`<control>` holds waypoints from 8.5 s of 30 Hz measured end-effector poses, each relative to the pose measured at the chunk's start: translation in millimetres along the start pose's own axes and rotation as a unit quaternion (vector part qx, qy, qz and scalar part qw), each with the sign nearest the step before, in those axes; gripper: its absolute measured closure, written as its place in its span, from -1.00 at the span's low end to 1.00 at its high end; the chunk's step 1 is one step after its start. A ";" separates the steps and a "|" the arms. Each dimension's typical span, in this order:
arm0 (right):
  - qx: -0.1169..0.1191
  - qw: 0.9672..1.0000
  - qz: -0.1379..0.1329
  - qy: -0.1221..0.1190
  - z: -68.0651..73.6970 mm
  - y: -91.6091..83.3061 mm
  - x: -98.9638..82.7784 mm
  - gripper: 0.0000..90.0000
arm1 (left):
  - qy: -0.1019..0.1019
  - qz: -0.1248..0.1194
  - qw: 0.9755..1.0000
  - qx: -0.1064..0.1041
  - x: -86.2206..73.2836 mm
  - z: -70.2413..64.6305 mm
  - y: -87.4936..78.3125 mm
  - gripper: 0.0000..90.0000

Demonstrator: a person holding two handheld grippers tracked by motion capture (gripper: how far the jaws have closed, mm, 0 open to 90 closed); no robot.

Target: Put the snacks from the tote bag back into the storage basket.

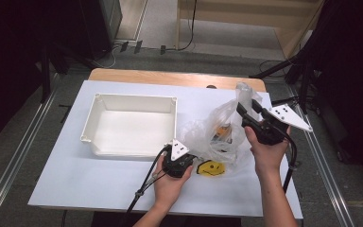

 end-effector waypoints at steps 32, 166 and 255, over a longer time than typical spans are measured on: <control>-0.038 0.988 0.135 0.070 -75.1 41.2 -141.2 0.94 | -0.017 -0.053 0.997 -0.048 29.1 -8.1 -42.3 -0.42; 0.014 0.995 0.094 0.026 10.9 29.4 -109.2 -0.39 | 0.023 0.104 0.994 -0.010 -7.0 -9.1 28.7 0.98; 0.027 0.998 0.042 0.027 36.6 0.3 -42.7 -0.29 | 0.015 0.037 0.999 -0.027 3.1 -10.8 13.5 -0.12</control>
Point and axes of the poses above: each handheld gripper's, and its own axes: y roughly forward along the jaws, x roughly out of its top, z roughly to its left, the point moved 8 cm from there along y, roughly forward along the jaws, and after that the axes turned 11 degrees about y, right-handed, at the moved point
